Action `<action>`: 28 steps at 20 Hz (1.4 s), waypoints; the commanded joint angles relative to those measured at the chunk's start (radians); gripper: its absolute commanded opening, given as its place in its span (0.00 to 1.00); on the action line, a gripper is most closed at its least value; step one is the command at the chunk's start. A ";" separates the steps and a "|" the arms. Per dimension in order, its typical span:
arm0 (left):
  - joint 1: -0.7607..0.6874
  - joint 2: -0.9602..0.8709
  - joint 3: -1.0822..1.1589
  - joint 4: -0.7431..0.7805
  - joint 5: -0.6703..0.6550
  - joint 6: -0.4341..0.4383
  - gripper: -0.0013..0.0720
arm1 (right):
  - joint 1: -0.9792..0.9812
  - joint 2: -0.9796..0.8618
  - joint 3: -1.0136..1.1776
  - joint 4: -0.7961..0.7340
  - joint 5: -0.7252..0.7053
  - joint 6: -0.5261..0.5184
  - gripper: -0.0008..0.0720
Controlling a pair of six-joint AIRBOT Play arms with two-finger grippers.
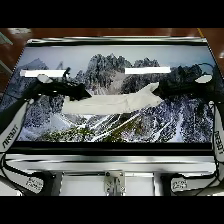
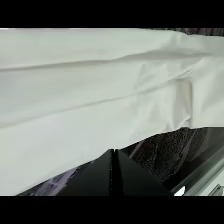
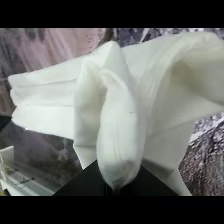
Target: Fold the shirts.
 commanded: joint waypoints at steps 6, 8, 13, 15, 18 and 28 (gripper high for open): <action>-0.352 -0.153 0.028 -0.205 0.222 0.001 0.07 | 0.111 0.262 0.001 -0.154 0.130 0.153 0.09; -0.407 -0.179 0.031 -0.211 0.222 -0.041 0.07 | 0.122 0.295 0.001 -0.155 0.130 0.176 0.09; -0.450 -0.210 0.053 -0.288 0.260 0.032 0.07 | 0.167 0.349 0.001 -0.152 0.128 0.236 0.09; -0.388 -0.169 0.053 -0.231 0.262 0.044 0.07 | 0.224 0.347 0.000 -0.195 0.098 0.275 0.09; -0.196 -0.047 0.053 0.007 0.206 0.019 0.07 | 0.372 0.319 0.000 -0.285 -0.021 0.346 0.09; 0.669 0.553 0.053 0.147 -0.045 0.008 0.07 | 0.834 -0.161 0.002 0.280 -0.834 0.305 0.64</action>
